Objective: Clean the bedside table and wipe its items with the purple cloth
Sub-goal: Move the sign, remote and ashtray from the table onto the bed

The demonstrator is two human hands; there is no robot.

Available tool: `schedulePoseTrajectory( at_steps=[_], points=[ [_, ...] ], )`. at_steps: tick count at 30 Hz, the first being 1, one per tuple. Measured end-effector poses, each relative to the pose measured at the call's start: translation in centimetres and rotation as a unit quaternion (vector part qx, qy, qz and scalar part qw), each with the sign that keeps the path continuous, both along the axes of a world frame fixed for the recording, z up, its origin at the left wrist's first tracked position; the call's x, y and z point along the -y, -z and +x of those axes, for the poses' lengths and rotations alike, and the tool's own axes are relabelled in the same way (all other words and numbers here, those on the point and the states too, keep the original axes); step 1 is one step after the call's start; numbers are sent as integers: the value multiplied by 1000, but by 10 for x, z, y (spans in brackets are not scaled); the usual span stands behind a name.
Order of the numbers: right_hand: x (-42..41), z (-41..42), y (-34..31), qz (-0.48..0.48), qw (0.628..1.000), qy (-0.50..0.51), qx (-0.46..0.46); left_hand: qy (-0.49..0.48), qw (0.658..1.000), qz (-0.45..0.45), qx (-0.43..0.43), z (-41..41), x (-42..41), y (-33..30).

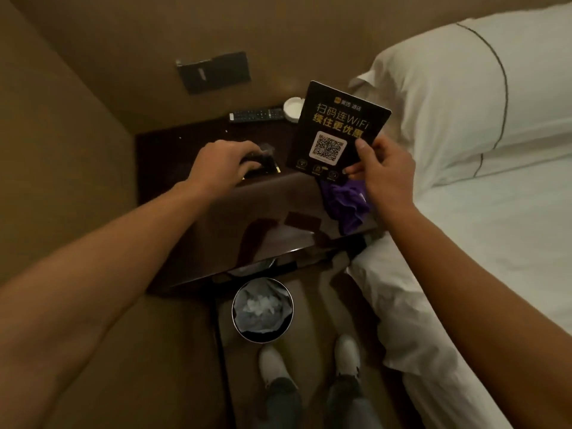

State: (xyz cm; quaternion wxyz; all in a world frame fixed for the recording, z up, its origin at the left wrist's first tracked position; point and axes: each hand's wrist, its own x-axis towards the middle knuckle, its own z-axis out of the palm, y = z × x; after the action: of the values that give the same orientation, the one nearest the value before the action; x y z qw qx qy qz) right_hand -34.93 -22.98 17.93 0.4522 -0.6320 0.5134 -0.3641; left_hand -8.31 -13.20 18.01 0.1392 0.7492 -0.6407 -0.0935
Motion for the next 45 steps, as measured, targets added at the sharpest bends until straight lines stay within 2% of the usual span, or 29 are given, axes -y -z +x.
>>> schedulePoseTrajectory(
  at_steps=[6, 13, 19, 25, 34, 45],
  points=[
    [-13, -135, 31, 18, 994, 102, -22, 125, 992, 26, 22, -112, 32, 26],
    [-62, -306, 60, 48, 978, 201, -22, 259, 965, 33, 40, -280, 62, 44],
    [-112, -444, 77, 68, 957, 280, -25, 316, 947, 52, 15, -422, 70, 63],
    [-177, -555, 99, 80, 930, 355, -41, 405, 912, 59, 19, -546, 58, 88],
    [-268, -637, 125, 109, 893, 434, -47, 509, 854, 110, -6, -666, 10, 116],
    [-362, -659, 153, 159, 865, 473, -56, 579, 794, 181, 48, -729, -28, 160]
  ],
)
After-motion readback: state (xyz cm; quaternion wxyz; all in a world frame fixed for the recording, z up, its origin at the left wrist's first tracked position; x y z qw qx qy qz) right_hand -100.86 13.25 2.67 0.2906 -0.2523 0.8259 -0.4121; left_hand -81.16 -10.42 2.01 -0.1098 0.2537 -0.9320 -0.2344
